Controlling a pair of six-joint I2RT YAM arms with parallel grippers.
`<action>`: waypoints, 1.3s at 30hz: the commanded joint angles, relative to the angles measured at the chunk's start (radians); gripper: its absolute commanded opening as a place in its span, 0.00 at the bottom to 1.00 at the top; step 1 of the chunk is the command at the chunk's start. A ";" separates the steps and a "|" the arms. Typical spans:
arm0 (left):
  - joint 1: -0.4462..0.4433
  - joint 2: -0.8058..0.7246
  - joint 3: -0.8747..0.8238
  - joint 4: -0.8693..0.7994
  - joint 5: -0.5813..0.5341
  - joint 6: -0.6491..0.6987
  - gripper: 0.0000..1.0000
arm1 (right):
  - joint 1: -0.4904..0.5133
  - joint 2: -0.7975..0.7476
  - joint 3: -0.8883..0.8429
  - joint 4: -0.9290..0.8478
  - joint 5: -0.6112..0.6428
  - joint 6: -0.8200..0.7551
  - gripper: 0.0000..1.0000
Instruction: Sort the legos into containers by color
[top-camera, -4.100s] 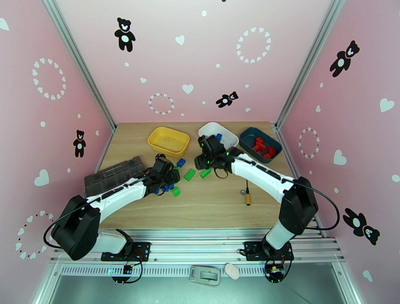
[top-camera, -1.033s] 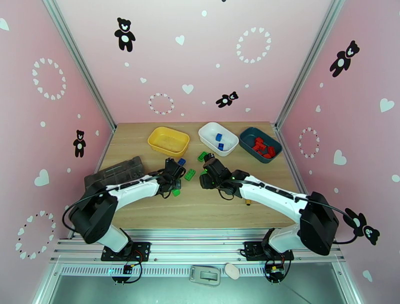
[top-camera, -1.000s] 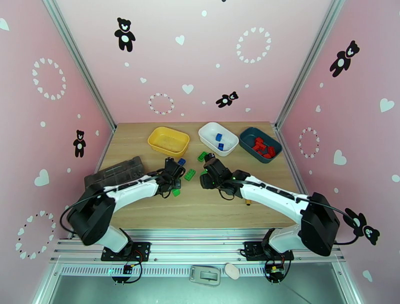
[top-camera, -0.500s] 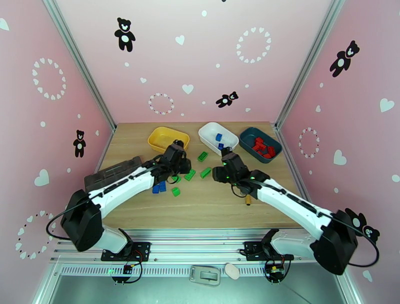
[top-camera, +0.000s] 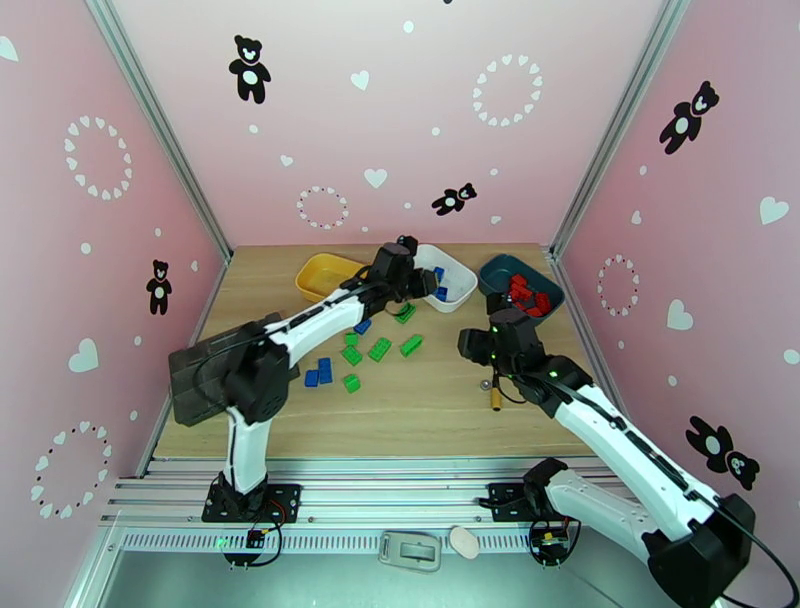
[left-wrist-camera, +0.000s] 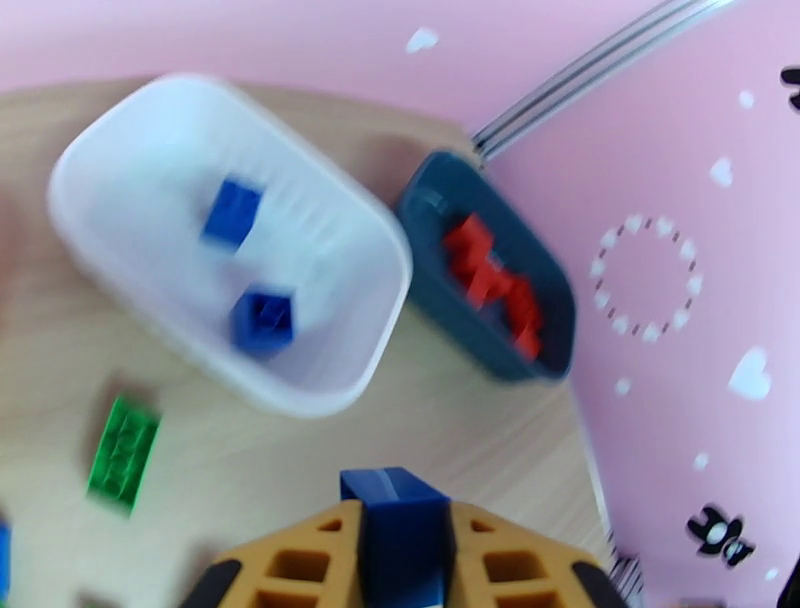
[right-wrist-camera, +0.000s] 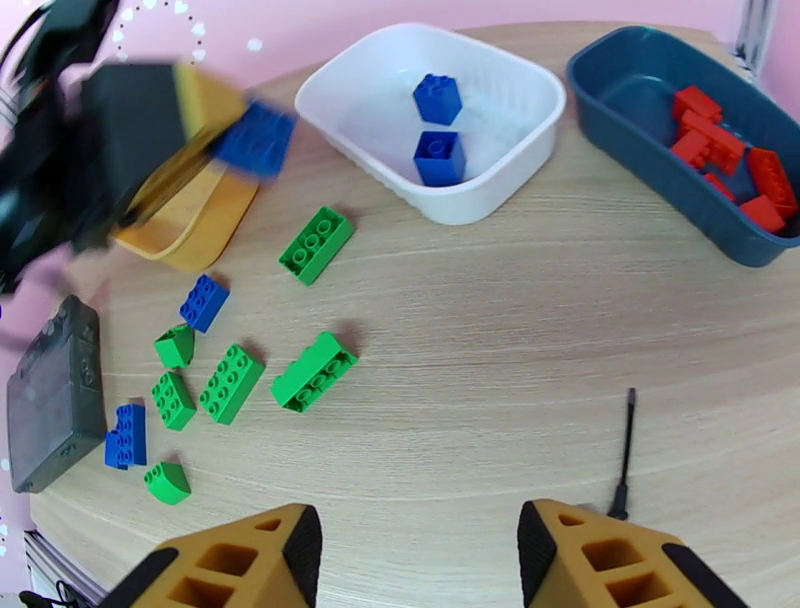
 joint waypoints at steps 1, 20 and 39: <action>0.032 0.102 0.136 0.038 0.034 -0.040 0.26 | -0.002 -0.025 -0.015 -0.046 -0.002 0.008 0.57; 0.068 0.237 0.374 -0.063 0.038 0.033 0.78 | -0.001 0.003 -0.027 -0.028 -0.022 0.037 0.59; 0.050 -0.527 -0.635 -0.231 -0.530 0.054 0.81 | 0.200 0.286 0.082 0.103 -0.069 -0.023 0.64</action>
